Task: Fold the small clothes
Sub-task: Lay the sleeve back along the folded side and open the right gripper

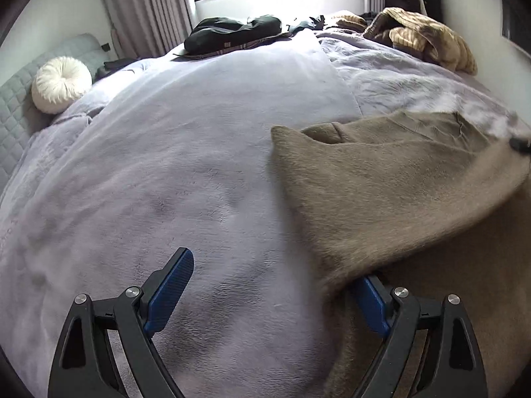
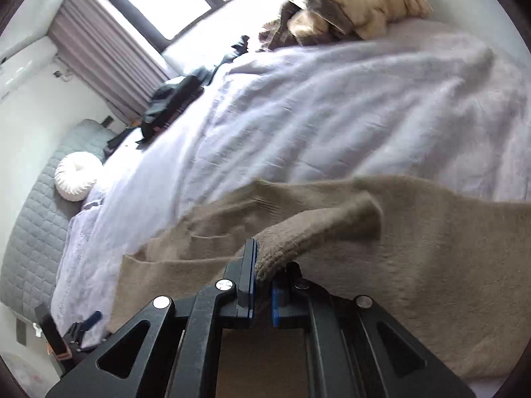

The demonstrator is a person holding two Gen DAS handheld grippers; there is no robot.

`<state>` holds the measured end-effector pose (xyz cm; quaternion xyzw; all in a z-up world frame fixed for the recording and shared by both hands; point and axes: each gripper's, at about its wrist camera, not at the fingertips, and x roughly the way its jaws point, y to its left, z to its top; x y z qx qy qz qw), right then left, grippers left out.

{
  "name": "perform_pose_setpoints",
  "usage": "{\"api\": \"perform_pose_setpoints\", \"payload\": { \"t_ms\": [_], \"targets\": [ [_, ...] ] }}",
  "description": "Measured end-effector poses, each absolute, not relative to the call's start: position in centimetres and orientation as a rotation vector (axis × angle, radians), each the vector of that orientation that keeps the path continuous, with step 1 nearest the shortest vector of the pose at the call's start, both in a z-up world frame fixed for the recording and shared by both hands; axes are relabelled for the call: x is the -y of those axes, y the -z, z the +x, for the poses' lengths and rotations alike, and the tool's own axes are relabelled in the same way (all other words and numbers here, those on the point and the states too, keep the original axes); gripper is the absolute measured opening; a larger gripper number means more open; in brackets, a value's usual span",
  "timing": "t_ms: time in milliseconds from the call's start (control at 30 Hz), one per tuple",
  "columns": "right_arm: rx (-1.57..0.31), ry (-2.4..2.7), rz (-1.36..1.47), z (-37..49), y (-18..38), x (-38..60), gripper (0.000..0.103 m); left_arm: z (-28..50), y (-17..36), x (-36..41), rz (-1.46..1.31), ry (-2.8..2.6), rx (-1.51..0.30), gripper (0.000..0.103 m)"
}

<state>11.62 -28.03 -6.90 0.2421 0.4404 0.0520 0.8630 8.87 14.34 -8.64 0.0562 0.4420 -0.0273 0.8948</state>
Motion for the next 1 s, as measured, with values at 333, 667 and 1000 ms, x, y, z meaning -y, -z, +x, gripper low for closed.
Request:
{"api": "perform_pose_setpoints", "payload": {
  "t_ms": [333, 667, 1000],
  "targets": [
    [-1.005, -0.146, 0.626, 9.7, 11.5, 30.3, 0.016, 9.0, 5.9, -18.3, -0.056, 0.236, -0.980, 0.091],
    [-0.995, -0.169, 0.637, 10.0, 11.1, 29.2, 0.045, 21.3, 11.1, -14.0, -0.220, 0.283, -1.205, 0.025],
    [-0.934, -0.151, 0.585, 10.9, 8.6, 26.9, 0.007, 20.4, 10.8, -15.7, -0.268, 0.301, -1.132, 0.010]
  ]
}}
